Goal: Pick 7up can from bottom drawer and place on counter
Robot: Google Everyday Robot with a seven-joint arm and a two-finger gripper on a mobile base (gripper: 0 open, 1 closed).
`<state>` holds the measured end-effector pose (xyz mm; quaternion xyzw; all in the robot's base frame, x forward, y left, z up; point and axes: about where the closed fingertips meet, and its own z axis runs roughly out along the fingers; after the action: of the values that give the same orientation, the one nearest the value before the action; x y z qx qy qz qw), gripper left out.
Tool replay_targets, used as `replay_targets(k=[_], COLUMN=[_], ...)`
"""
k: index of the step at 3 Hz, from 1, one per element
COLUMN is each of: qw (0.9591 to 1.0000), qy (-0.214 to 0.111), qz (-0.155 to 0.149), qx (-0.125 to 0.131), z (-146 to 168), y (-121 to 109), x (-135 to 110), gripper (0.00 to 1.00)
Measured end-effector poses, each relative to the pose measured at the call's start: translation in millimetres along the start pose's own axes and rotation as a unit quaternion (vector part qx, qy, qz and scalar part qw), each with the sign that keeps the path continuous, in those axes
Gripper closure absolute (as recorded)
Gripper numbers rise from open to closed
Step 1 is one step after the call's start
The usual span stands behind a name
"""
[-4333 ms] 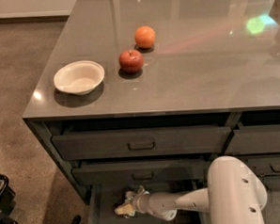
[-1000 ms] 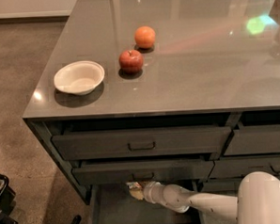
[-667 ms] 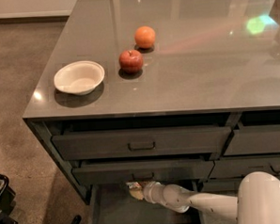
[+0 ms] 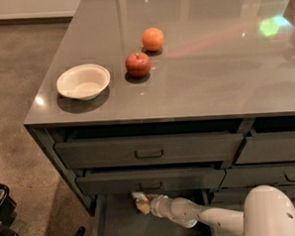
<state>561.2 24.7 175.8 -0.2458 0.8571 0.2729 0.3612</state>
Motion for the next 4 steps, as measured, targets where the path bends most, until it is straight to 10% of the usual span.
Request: replay_targets(k=[2, 4], qw=[0.9936, 0.9881], qy=[-0.006, -0.011], qz=[0.081, 0.072], qx=[0.078, 0.136], z=[-62, -150], y=[-1, 36], x=[16, -12], gripper=[1.00, 1.00])
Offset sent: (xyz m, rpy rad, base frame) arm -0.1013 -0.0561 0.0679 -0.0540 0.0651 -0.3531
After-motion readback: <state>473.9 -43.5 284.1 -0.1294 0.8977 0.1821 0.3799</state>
